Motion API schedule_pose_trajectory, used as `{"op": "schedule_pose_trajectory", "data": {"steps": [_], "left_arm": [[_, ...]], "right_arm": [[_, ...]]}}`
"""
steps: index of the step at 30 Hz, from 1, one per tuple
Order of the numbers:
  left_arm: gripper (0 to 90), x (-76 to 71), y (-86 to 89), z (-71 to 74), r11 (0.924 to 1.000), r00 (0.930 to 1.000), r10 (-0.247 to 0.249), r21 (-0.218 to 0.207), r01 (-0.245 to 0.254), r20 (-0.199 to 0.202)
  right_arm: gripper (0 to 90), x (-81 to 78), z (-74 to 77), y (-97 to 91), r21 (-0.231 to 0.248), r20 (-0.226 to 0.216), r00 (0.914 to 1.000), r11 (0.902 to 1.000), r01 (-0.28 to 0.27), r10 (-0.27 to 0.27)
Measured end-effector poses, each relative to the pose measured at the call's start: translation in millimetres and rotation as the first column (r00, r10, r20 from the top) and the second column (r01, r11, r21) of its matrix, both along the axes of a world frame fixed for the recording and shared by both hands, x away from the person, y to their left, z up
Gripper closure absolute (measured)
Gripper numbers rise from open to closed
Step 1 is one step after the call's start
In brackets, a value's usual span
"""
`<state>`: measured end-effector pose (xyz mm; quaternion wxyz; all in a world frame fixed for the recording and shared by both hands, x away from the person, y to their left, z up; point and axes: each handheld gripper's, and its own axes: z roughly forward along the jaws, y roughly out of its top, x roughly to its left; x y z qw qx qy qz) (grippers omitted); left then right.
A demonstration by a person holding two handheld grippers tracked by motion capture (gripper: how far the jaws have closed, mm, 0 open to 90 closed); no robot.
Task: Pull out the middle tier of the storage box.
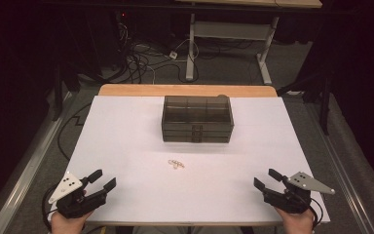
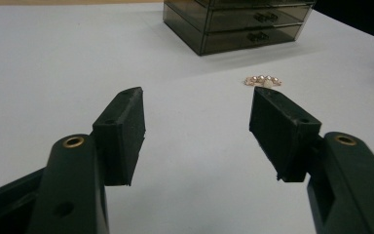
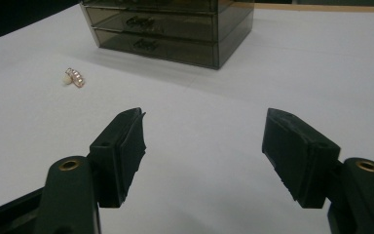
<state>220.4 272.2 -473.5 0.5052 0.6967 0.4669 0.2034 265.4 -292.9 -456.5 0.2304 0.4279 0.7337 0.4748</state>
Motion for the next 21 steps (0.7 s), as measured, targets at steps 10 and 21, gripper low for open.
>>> {"op": "schedule_pose_trajectory", "data": {"steps": [10, 21], "left_arm": [[37.0, 1.1, 0.6, 0.1, 1.0000, 1.0000, -0.003, 0.001, 0.003, -0.004], [37.1, 0.1, 0.5, 0.0, 0.9999, 0.9999, -0.015, 0.001, 0.015, 0.001]], "right_arm": [[31.3, 11.1, 0.7, 16.3, 0.042, -0.009, 0.9997, 0.9988, -0.023, 0.024], [31.1, 27.8, 0.3, 37.3, 0.038, -0.018, 0.9986, 0.9981, -0.048, 0.049]]}}
